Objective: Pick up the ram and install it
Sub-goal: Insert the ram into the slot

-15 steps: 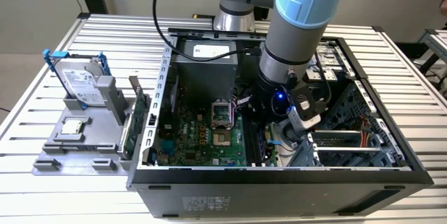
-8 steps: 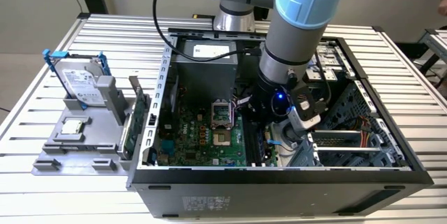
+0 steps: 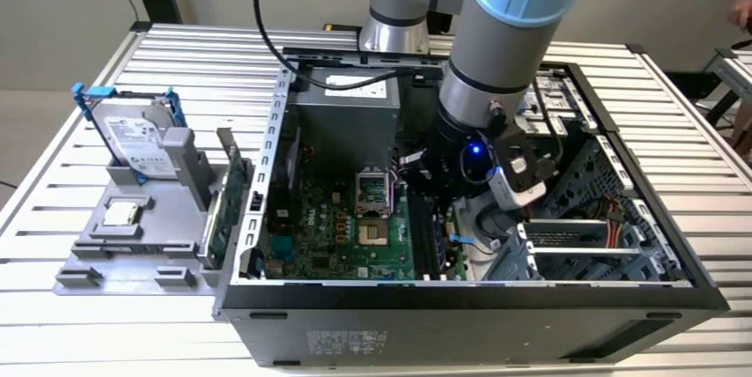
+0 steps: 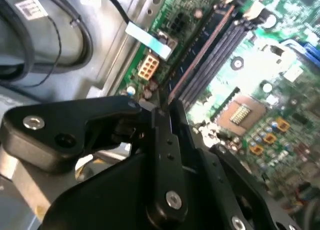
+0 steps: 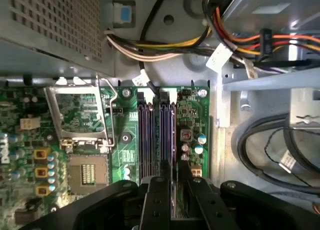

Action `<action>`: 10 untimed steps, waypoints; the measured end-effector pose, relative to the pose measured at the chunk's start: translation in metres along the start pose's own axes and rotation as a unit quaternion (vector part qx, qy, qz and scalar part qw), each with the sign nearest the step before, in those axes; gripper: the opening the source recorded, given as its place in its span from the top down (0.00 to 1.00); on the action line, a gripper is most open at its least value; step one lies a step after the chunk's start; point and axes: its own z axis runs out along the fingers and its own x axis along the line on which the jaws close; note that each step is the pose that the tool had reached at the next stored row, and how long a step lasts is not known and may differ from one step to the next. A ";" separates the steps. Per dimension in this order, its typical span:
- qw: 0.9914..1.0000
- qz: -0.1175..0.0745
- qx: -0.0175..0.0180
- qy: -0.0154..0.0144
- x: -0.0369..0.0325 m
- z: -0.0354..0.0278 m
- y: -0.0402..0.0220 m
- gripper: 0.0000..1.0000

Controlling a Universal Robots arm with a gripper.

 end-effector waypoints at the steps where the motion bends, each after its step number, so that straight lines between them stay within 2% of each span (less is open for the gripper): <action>1: 1.000 0.000 0.000 0.000 0.0001 -0.0047 0.0000 0.00; 4: 1.000 0.000 0.000 0.000 0.0002 -0.0184 0.0001 0.00; 5: 1.000 0.000 0.000 0.000 0.0002 -0.0207 0.0001 0.00; 7: 1.000 0.000 0.000 0.000 0.0002 -0.0206 0.0001 0.00; 8: 1.000 0.000 0.000 0.000 0.0002 -0.0206 0.0001 1.00; 10: 1.000 0.000 0.000 0.000 0.0002 -0.0207 0.0001 1.00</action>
